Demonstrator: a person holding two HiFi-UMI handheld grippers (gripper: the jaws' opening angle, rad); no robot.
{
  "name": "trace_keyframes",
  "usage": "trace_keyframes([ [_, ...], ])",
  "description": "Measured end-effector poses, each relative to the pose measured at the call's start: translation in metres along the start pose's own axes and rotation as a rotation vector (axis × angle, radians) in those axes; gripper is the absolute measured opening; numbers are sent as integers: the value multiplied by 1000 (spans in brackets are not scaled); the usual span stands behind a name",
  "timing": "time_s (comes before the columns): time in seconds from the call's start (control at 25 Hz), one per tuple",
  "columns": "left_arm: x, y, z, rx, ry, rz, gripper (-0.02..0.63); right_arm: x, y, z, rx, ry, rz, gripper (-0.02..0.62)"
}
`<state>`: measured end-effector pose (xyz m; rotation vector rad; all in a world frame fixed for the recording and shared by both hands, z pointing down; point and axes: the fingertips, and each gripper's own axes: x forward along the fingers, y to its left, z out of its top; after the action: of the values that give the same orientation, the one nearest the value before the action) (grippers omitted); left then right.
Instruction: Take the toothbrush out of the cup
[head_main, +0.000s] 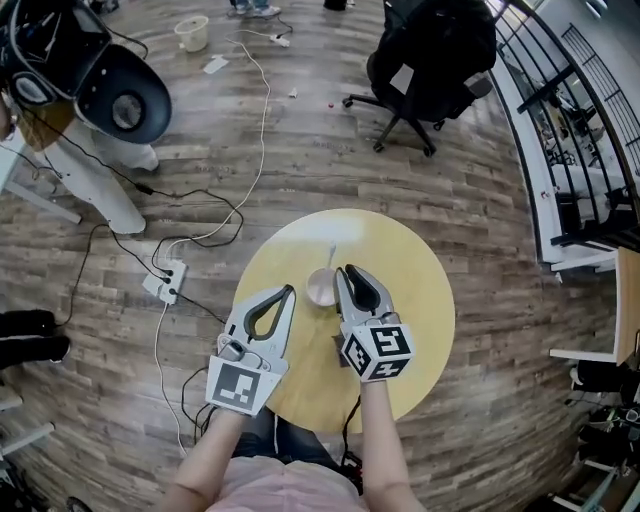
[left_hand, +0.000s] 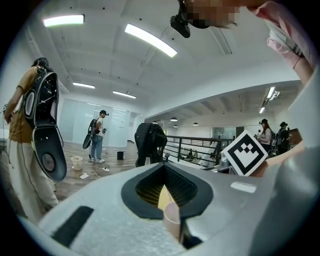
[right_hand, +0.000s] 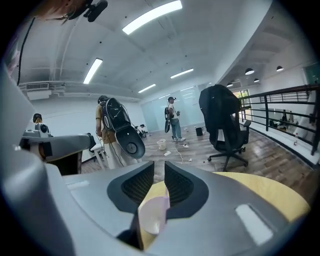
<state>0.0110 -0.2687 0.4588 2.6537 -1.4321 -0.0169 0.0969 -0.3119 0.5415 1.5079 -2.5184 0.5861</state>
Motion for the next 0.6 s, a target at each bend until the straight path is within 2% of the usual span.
trace_keyframes([
  [0.16, 11, 15, -19, -32, 37, 25, -4, 31, -11, -27, 19, 97, 7, 124],
  [0.36, 21, 25, -38, -53, 66, 31, -3, 55, -20, -50, 13, 182, -14, 126],
  [0.48, 26, 26, -41, -57, 71, 26, -4, 62, -22, -54, -10, 202, -27, 43],
  [0.6, 29, 26, -43, -56, 81, 21, -4, 58, -23, -50, 2, 180, -30, 22],
])
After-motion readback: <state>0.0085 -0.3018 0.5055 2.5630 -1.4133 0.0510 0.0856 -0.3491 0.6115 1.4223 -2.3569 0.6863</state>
